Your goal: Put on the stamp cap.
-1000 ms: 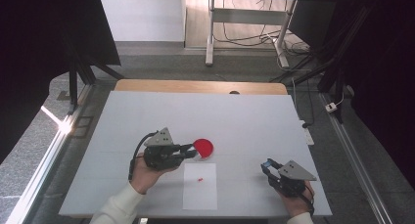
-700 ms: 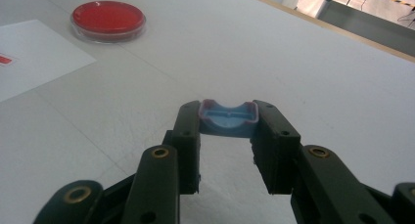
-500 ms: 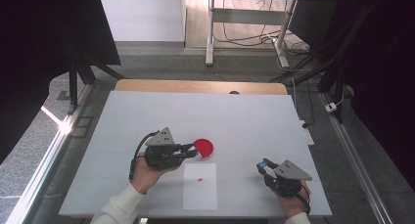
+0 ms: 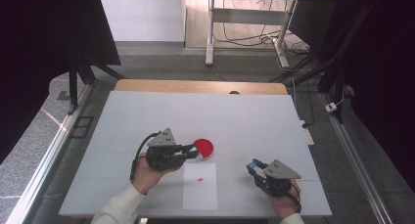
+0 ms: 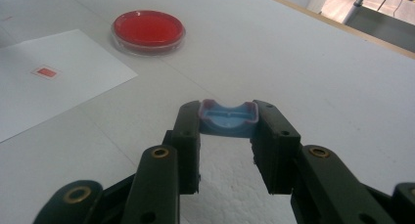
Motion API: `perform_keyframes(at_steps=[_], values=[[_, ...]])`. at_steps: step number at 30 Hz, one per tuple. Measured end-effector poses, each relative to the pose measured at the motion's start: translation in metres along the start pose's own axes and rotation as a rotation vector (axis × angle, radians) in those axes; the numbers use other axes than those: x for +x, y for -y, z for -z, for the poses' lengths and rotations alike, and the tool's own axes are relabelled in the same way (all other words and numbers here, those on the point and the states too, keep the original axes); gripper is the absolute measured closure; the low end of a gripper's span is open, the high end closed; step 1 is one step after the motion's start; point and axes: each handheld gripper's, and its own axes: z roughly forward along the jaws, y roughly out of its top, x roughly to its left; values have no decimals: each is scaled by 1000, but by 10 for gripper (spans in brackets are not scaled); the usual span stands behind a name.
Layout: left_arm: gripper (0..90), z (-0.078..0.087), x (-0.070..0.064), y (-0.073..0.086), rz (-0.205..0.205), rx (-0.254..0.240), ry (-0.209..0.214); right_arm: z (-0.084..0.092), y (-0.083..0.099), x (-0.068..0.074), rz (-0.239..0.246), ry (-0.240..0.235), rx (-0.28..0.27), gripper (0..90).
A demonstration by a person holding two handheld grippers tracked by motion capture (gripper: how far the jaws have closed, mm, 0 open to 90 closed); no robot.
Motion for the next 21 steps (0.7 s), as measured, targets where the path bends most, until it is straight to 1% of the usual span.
perform_keyframes(at_steps=[4,7,11,13,15,21], values=[[752,-2,0,1,1,6,1,-4,-3,5,9,-9,3,643],[751,-4,-1,1,4,11,4,-7,-5,10,9,-26,0,643],[751,-5,-1,1,3,11,6,-13,-8,18,28,-47,4,642],[752,-6,-1,1,5,13,6,-15,-9,21,35,-49,8,643],[752,-6,-1,2,5,14,7,-17,-10,23,32,-61,3,643],[751,-6,-1,1,6,10,6,-20,-11,26,36,-66,3,643]])
